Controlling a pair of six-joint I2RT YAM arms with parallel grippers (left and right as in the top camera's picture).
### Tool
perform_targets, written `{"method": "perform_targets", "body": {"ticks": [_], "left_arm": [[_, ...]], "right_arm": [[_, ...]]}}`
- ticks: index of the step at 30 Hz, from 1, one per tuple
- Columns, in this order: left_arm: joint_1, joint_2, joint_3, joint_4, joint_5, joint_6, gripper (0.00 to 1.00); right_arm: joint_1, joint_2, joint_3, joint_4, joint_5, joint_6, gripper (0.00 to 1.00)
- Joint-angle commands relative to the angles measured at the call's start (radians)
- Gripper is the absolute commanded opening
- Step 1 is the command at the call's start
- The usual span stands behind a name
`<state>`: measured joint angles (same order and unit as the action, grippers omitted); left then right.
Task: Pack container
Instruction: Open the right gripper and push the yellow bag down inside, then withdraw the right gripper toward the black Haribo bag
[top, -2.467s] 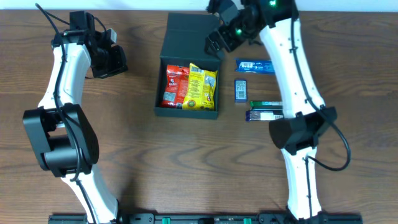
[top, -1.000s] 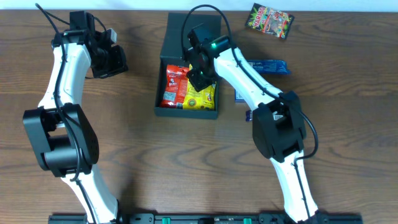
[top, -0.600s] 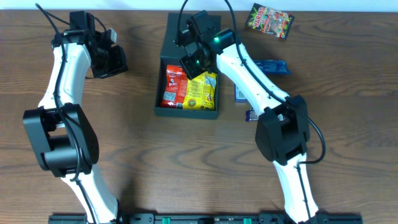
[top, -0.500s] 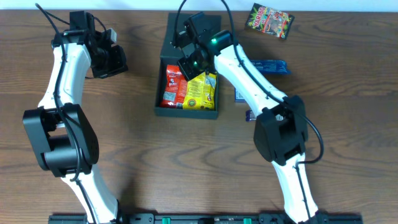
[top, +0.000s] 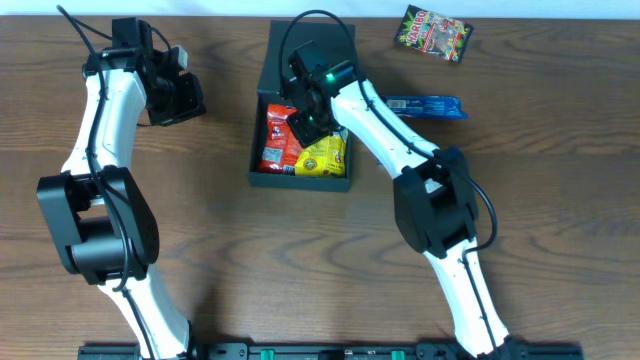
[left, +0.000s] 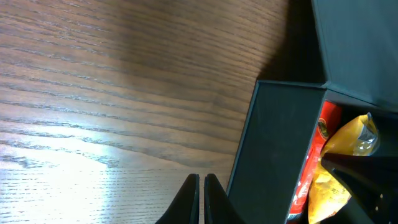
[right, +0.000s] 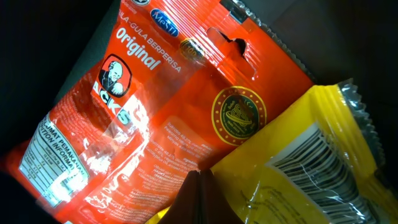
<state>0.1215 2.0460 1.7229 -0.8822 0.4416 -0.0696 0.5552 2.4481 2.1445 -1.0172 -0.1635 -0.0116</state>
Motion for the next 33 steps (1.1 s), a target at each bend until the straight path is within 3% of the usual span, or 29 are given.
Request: {"method": "perform_targets", "body": {"ticks": [1, 18, 27, 28, 29, 32, 33], "left_arm": [[0.003, 0.013, 0.023, 0.0, 0.0, 0.022, 0.06], [0.003, 0.013, 0.023, -0.003, 0.0, 0.022, 0.06], [0.003, 0.013, 0.023, -0.003, 0.0, 0.021, 0.06], [0.003, 0.013, 0.023, -0.003, 0.0, 0.021, 0.06], [0.003, 0.013, 0.023, -0.003, 0.0, 0.021, 0.06], [0.003, 0.013, 0.023, -0.003, 0.0, 0.021, 0.06], [0.003, 0.013, 0.023, -0.003, 0.0, 0.021, 0.06]], "right_arm": [[0.016, 0.049, 0.008, -0.011, 0.023, 0.011, 0.01], [0.026, 0.046, 0.01, 0.022, -0.106, 0.009, 0.01], [-0.037, -0.148, 0.097, 0.064, -0.103, 0.019, 0.01], [-0.059, -0.192, 0.1, 0.093, -0.103, 0.019, 0.05], [-0.077, -0.226, 0.1, 0.115, -0.103, 0.019, 0.18], [-0.129, -0.308, 0.1, 0.146, -0.101, 0.018, 0.71], [-0.146, -0.328, 0.1, 0.146, -0.095, 0.018, 0.93]]}}
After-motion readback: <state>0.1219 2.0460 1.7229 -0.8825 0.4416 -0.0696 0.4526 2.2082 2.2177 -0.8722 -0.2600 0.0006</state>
